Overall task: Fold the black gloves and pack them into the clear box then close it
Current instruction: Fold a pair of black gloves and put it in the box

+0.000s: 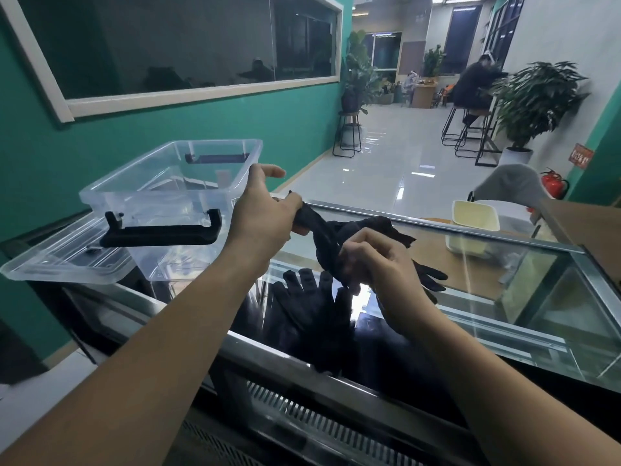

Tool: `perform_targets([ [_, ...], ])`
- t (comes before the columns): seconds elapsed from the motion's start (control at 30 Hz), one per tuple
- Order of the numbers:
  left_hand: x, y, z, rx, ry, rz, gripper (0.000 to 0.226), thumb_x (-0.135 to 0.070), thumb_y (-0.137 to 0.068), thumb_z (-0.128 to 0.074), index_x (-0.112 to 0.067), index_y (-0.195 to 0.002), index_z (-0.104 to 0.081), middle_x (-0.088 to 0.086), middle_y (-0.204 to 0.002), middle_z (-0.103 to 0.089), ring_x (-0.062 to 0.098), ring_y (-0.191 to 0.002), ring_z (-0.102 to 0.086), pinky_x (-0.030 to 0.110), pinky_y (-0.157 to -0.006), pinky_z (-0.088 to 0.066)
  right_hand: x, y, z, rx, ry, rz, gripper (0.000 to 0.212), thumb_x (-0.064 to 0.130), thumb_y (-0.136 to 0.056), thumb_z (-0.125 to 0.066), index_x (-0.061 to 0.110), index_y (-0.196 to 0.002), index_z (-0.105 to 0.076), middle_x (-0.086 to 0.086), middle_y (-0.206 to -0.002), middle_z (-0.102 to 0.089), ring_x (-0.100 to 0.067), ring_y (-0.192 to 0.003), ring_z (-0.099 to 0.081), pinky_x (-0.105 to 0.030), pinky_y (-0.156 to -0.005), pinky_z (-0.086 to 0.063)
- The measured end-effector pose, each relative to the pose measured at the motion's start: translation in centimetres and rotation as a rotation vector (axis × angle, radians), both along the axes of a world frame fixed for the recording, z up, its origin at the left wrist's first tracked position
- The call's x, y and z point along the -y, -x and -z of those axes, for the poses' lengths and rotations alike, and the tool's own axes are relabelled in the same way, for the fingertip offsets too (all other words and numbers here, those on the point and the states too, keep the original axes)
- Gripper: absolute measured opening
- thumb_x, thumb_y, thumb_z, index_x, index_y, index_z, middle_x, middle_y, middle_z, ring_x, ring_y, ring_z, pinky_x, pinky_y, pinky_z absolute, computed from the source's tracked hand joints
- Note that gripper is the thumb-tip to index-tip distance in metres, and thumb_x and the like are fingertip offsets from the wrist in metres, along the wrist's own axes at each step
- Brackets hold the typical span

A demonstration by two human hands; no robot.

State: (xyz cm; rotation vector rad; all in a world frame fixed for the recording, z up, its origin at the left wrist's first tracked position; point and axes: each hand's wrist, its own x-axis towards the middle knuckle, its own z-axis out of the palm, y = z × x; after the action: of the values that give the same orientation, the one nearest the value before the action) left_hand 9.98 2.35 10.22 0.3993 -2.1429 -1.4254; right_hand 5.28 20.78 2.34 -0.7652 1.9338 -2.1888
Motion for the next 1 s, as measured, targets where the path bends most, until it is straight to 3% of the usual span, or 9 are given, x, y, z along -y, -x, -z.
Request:
perform_targets([
  [0.1,-0.2,0.0,0.8,-0.054,-0.057,0.029,0.029,-0.007,-0.106,-0.053,-0.029,-0.123,-0.059,0.010,-0.090,-0.081,0.020,-0.068,-0.082,0.033,-0.066,-0.060,0.0,-0.3,-0.2,0.066,-0.006,-0.141,0.033,0.017,-0.105,-0.057,-0.010,-0.086,-0.062,-0.024,-0.068,-0.062,-0.032,-0.056,-0.058,-0.035,-0.054,-0.043],
  [0.23,-0.4,0.1,2.1,-0.101,-0.121,0.052,0.027,-0.004,-0.108,-0.052,-0.019,-0.105,-0.075,0.011,-0.099,-0.082,0.017,-0.078,-0.083,0.036,-0.078,-0.066,0.3,-1.3,-0.4,0.121,-0.080,-0.317,0.047,0.029,-0.109,-0.050,-0.010,-0.088,-0.067,-0.030,-0.072,-0.068,-0.034,-0.056,-0.067,-0.034,-0.054,-0.047],
  [0.33,-1.0,-0.2,2.5,-0.112,-0.117,0.068,0.033,-0.003,-0.106,-0.046,-0.013,-0.110,-0.077,0.006,-0.101,-0.083,0.013,-0.088,-0.083,0.037,-0.087,-0.066,0.7,-1.7,-0.7,0.175,-0.144,-0.388,0.060,0.046,-0.108,-0.046,-0.006,-0.099,-0.072,-0.032,-0.090,-0.076,-0.040,-0.076,-0.077,-0.034,-0.060,-0.053],
  [0.5,-1.9,-1.5,3.2,-0.145,0.126,0.087,0.033,-0.006,-0.097,-0.062,-0.027,-0.115,-0.080,-0.008,-0.097,-0.083,0.002,-0.095,-0.079,0.037,-0.093,-0.064,1.3,-0.3,0.3,0.387,-0.107,-0.433,0.088,0.073,-0.103,-0.029,0.002,-0.144,-0.060,-0.025,-0.128,-0.075,-0.037,-0.122,-0.072,-0.044,-0.096,-0.055],
  [0.63,-2.3,-2.7,4.7,-0.230,0.345,0.076,0.025,-0.013,-0.093,-0.077,-0.031,-0.109,-0.082,-0.014,-0.091,-0.081,0.000,-0.090,-0.076,0.026,-0.089,-0.061,1.6,1.0,1.2,0.507,0.018,-0.433,0.100,0.083,-0.098,-0.021,0.007,-0.152,-0.056,-0.023,-0.137,-0.070,-0.034,-0.134,-0.064,-0.057,-0.127,-0.034],
  [0.7,-2.7,-3.5,5.3,-0.287,0.433,0.080,0.021,-0.013,-0.093,-0.080,-0.029,-0.106,-0.083,-0.014,-0.093,-0.077,0.001,-0.089,-0.072,0.017,-0.083,-0.056,1.7,1.4,1.6,0.537,0.074,-0.466,0.099,0.084,-0.098,-0.023,0.009,-0.155,-0.054,-0.024,-0.152,-0.059,-0.039,-0.149,-0.049,-0.058,-0.130,-0.027],
  [0.77,-2.8,-4.2,6.1,-0.331,0.526,0.046,0.019,-0.015,-0.092,-0.083,-0.027,-0.106,-0.084,-0.010,-0.103,-0.065,0.006,-0.092,-0.065,0.011,-0.084,-0.050,1.7,1.6,1.9,0.564,0.137,-0.491,0.098,0.082,-0.100,-0.026,0.006,-0.158,-0.049,-0.028,-0.161,-0.047,-0.042,-0.154,-0.040,-0.055,-0.129,-0.031],
  [0.9,-2.8,-5.5,8.5,-0.373,0.722,0.026,0.014,-0.017,-0.092,-0.084,-0.022,-0.105,-0.083,-0.003,-0.126,-0.061,0.019,-0.116,-0.062,0.030,-0.096,-0.054,1.6,2.0,2.4,0.635,0.255,-0.534,0.095,0.080,-0.099,-0.039,0.002,-0.151,-0.055,-0.025,-0.145,-0.059,-0.038,-0.143,-0.054,-0.046,-0.121,-0.038],
  [1.0,-2.9,-6.4,10.8,-0.398,0.805,0.069,0.011,-0.018,-0.094,-0.082,-0.019,-0.105,-0.083,-0.006,-0.111,-0.073,0.015,-0.105,-0.070,0.040,-0.092,-0.055,1.7,2.3,2.8,0.695,0.278,-0.535,0.097,0.081,-0.094,-0.051,0.000,-0.148,-0.058,-0.022,-0.149,-0.059,-0.033,-0.140,-0.057,-0.043,-0.123,-0.037],
])
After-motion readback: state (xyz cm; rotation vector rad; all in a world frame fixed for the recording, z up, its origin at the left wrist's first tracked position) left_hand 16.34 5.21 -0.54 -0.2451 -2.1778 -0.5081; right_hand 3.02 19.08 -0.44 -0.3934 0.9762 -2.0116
